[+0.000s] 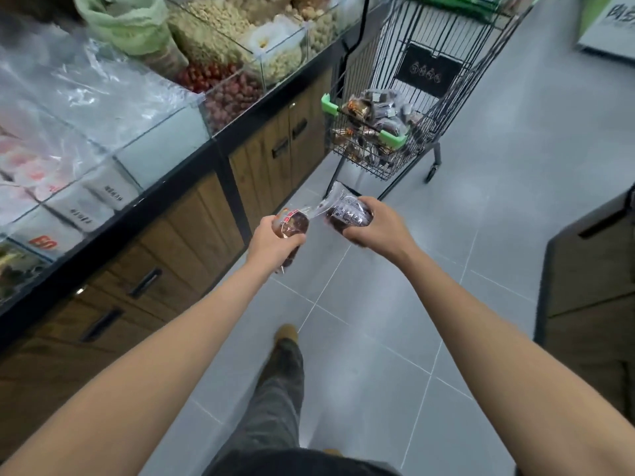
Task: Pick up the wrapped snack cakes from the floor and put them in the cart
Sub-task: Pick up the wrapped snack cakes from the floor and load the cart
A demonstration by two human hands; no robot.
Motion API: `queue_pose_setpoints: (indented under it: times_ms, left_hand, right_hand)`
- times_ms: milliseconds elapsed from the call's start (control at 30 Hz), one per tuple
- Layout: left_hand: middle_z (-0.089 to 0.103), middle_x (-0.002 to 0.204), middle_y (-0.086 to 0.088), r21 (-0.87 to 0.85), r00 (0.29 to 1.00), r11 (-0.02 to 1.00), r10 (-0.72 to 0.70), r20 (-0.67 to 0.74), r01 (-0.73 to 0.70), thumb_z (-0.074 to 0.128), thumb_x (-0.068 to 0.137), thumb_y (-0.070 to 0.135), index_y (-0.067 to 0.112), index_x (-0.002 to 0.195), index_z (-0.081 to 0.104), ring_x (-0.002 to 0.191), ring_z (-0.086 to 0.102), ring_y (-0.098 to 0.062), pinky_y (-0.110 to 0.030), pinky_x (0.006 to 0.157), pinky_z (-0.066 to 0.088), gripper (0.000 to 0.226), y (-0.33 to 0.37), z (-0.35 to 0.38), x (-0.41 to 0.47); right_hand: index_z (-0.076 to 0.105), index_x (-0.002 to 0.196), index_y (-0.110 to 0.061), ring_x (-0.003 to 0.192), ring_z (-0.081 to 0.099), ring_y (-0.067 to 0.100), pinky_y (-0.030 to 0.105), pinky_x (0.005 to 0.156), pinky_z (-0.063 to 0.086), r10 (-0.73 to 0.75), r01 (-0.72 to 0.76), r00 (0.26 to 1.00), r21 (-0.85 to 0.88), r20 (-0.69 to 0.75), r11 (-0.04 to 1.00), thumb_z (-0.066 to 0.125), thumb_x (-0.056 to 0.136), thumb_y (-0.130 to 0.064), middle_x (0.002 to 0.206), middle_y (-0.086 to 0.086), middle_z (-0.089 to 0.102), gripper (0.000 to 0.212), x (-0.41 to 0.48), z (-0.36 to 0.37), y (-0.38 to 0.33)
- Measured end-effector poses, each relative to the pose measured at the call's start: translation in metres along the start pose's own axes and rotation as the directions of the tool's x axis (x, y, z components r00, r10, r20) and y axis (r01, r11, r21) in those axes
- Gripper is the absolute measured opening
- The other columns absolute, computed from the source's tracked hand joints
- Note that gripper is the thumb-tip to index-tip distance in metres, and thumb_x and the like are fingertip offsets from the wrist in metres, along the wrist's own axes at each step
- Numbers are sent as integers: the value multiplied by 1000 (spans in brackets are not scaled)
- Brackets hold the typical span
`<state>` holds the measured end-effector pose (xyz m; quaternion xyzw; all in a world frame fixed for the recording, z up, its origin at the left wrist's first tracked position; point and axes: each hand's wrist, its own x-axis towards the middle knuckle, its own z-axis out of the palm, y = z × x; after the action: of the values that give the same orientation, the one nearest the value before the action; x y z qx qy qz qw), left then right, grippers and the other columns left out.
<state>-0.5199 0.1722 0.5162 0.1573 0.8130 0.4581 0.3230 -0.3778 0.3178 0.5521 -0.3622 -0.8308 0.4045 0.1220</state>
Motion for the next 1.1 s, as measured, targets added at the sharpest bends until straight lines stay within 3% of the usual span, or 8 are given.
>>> queue_pose_setpoints:
  times_ms: [100, 167, 367, 467, 633, 767, 933, 1100]
  left_hand:
    - [60, 109, -7, 58, 998, 997, 56, 21, -57, 75, 70, 33, 21, 116, 45, 78, 62, -22, -28, 53, 50, 56, 31, 2, 61]
    - [59, 109, -3, 97, 995, 991, 84, 57, -89, 75, 70, 35, 22, 117, 46, 88, 63, -24, -32, 64, 53, 57, 52, 0, 99]
    - [56, 102, 5, 177, 975, 965, 166, 148, -192, 75, 72, 32, 21, 111, 49, 89, 54, -13, -24, 72, 37, 49, 108, 2, 197]
    - [57, 99, 5, 174, 963, 961, 179, 202, -216, 75, 72, 33, 25, 107, 46, 84, 56, -10, -23, 67, 40, 46, 131, 10, 232]
    - [59, 104, 4, 200, 945, 948, 191, 265, -247, 74, 72, 34, 23, 111, 49, 93, 58, -16, -28, 80, 45, 48, 163, 38, 285]
    - [56, 93, 13, 200, 940, 950, 174, 295, -239, 72, 72, 39, 27, 108, 46, 85, 56, -8, -24, 68, 43, 46, 191, 67, 332]
    - [60, 104, 5, 255, 937, 942, 131, 324, -220, 71, 72, 40, 28, 109, 45, 94, 59, -15, -36, 86, 51, 47, 230, 107, 396]
    - [62, 110, -2, 237, 942, 962, 49, 333, -134, 70, 73, 41, 21, 115, 50, 99, 61, -23, -46, 91, 50, 51, 269, 152, 452]
  right_hand:
    - [60, 112, -22, 87, 62, 22, 36, 75, 52, 47, -47, 998, -12, -33, 999, 70, 62, -31, 95, -1, 66, 51, 57, -7, 5]
    - [58, 115, -23, 90, 60, 22, 36, 80, 52, 78, -79, 995, -13, -56, 997, 72, 66, -27, 97, -1, 65, 51, 94, -13, 6]
    - [58, 109, -25, 83, 61, 19, 37, 76, 53, 164, -158, 977, 51, -135, 986, 72, 67, -27, 91, -5, 63, 45, 178, -30, 5]
    - [57, 109, -24, 81, 62, 19, 43, 76, 54, 182, -176, 970, 52, -160, 983, 71, 67, -28, 93, -2, 65, 44, 207, -39, 8]
    - [56, 109, -27, 78, 64, 18, 42, 74, 55, 236, -224, 950, 83, -206, 971, 71, 66, -29, 88, -6, 65, 45, 255, -57, 22]
    - [55, 122, -21, 90, 63, 19, 35, 78, 53, 266, -256, 942, 75, -204, 964, 71, 66, -34, 103, -3, 66, 59, 306, -75, 48]
    - [54, 120, -22, 91, 62, 18, 34, 78, 52, 316, -297, 928, 120, -199, 947, 73, 67, -36, 99, -7, 64, 57, 378, -107, 82]
    - [47, 134, -16, 109, 59, 22, 41, 94, 49, 404, -387, 905, 136, -137, 912, 70, 74, -44, 126, 2, 61, 70, 445, -142, 115]
